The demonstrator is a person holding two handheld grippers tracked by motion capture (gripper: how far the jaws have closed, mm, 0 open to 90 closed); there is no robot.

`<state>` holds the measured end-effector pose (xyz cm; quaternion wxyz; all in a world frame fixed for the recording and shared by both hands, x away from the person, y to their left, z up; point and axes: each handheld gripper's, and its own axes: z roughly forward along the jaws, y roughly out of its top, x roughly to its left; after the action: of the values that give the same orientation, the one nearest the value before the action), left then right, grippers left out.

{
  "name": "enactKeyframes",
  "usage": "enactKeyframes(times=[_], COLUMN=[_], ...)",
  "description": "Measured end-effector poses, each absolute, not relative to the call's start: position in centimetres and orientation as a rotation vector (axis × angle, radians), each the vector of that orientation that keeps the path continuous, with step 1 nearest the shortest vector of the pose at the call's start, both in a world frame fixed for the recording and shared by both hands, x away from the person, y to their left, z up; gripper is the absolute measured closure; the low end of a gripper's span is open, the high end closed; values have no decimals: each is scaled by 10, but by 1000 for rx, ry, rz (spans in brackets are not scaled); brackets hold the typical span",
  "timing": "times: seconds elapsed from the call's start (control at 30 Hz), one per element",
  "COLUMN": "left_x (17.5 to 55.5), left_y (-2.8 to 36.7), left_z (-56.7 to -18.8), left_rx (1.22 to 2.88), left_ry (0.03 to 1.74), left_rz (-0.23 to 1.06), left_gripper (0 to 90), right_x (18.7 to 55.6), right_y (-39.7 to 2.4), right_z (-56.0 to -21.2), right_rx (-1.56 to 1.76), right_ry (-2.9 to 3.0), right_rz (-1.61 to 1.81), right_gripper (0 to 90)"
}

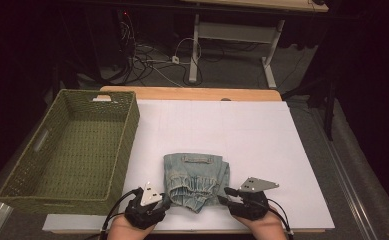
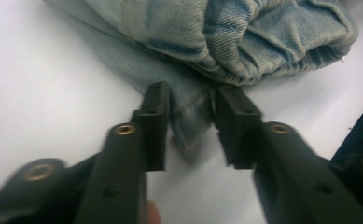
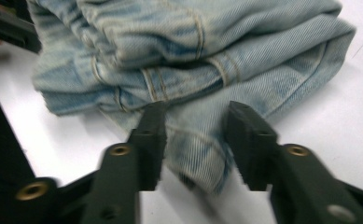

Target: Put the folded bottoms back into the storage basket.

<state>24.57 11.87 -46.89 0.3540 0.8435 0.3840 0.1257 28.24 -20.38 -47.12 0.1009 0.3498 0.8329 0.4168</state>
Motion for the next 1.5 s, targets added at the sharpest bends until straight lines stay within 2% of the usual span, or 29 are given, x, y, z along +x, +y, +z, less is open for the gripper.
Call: enactKeyframes(times=[0.13,0.17,0.2,0.27,0.4,0.47,0.53,0.57,1.13,1.33,1.5], left_x=[246,246,246,245,245,246,249,251,254,259,262], left_y=[125,125,128,129,134,135,135,134,133,135,130], left_z=[-464,-464,-463,-461,-457,-457,-459,-462,-462,-467,-474], left_rx=[2111,2111,2058,2012,1927,1925,1954,1978,1984,2056,2156], left_ry=[987,987,991,992,1001,1001,989,993,987,1035,1052], left_rz=[403,403,408,420,437,443,421,415,396,398,341], left_gripper=[427,386,360,270,130,82,0,0,0,0,0], right_x=[282,282,282,285,293,296,295,295,306,314,309], right_y=[-213,-213,-219,-227,-250,-263,-274,-277,-261,-258,-262], right_z=[-463,-463,-459,-456,-453,-452,-451,-451,-448,-449,-459], right_rx=[997,997,993,1003,1053,1082,1110,1127,1076,1057,1086], right_ry=[2354,2354,2278,2228,2122,2066,2010,1984,1992,2022,2040], right_rz=[1342,1342,1384,1405,1432,1419,1404,1401,1355,1313,1324], right_gripper=[387,387,324,253,147,116,43,0,0,0,0])
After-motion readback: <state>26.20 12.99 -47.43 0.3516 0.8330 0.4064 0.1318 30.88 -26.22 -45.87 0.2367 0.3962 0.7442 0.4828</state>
